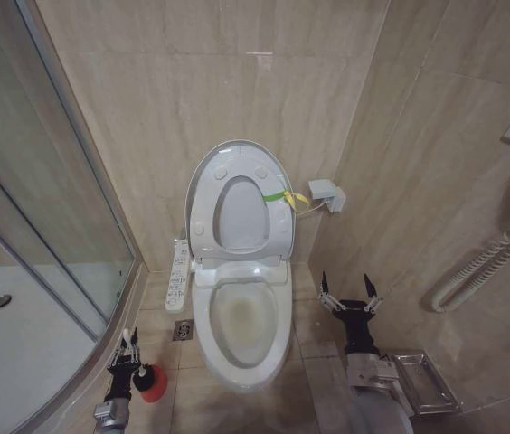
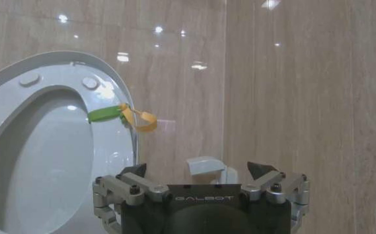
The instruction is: Open the toilet lid, clean the toilet bowl with a toilet brush, close the toilet lid, and flush.
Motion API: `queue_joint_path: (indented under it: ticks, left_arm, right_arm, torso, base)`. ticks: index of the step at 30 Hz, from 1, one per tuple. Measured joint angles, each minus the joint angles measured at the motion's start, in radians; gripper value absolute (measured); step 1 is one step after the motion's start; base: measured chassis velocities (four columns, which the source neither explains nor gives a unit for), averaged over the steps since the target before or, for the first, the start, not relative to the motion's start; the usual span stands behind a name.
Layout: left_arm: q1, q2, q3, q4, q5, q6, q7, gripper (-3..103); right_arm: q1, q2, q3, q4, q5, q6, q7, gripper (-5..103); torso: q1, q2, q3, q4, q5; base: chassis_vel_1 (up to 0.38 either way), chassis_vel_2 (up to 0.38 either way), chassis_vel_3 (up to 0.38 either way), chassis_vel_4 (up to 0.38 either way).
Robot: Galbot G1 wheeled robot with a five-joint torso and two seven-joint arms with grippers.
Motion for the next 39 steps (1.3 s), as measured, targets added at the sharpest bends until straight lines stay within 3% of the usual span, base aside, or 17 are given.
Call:
queue_joint_path:
  ticks: [20,39]
  left_arm:
    - [-0.100,-0.008,0.050,0.143,-0.007,0.001,0.036,20]
    - [-0.109,-0.022,0.070,0.235,0.037,0.002,0.057,20]
  right_arm:
    - [0.000,0.000,0.000,0.000,0.000,0.000,0.000,100]
    - [0.000,0.000,0.000,0.000,0.000,0.000,0.000,100]
  torso:
    - [0.000,0.000,0.000,0.0000,0.0000]
    - [0.000,0.000,0.000,0.0000,0.0000]
  base:
    - [0.000,0.000,0.000,0.000]
    - [0.000,0.000,0.000,0.000]
